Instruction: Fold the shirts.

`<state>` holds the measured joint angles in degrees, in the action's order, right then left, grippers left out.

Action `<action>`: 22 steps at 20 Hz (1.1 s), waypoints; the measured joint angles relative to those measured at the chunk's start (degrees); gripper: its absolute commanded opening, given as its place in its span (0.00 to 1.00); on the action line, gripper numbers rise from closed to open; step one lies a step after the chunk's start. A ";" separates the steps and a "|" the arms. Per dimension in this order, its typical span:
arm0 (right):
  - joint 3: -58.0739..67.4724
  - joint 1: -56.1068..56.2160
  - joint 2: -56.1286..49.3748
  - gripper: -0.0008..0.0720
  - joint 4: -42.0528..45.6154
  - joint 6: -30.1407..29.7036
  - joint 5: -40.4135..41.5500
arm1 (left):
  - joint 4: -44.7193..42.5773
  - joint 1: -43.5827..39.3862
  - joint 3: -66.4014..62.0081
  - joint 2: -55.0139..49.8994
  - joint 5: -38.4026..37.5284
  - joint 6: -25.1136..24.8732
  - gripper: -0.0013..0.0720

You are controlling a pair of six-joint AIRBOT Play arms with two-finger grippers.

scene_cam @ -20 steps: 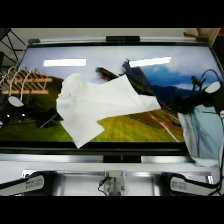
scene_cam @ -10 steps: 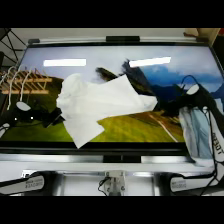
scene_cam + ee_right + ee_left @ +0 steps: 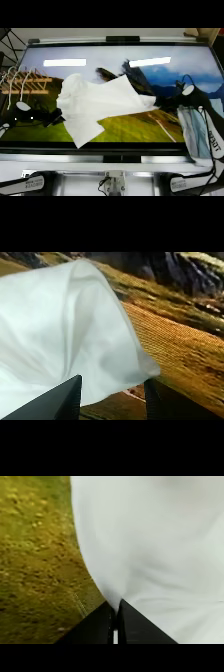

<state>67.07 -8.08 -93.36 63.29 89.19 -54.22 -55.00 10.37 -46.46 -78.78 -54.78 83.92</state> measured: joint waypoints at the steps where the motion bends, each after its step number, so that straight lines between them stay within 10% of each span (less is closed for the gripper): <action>1: 0.00 0.11 -0.35 0.35 -0.15 0.24 0.63 | -0.02 -0.02 -0.17 0.15 -0.11 -0.17 0.06; 3: -0.04 0.37 -1.03 0.10 0.04 1.33 1.20 | 0.00 -0.02 -0.66 0.44 -0.17 -0.55 0.06; 12: 5.66 0.79 7.04 0.10 0.20 -3.65 -0.55 | -0.52 -0.04 -12.17 10.43 -0.59 -5.31 0.06; 22: 32.39 0.52 43.06 0.10 10.62 -10.86 7.28 | -3.54 1.20 -63.36 35.82 11.87 -2.84 0.06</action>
<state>99.46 -7.55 -50.30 73.91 78.32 -46.94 -58.54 11.57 -109.82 -42.96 -42.92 81.08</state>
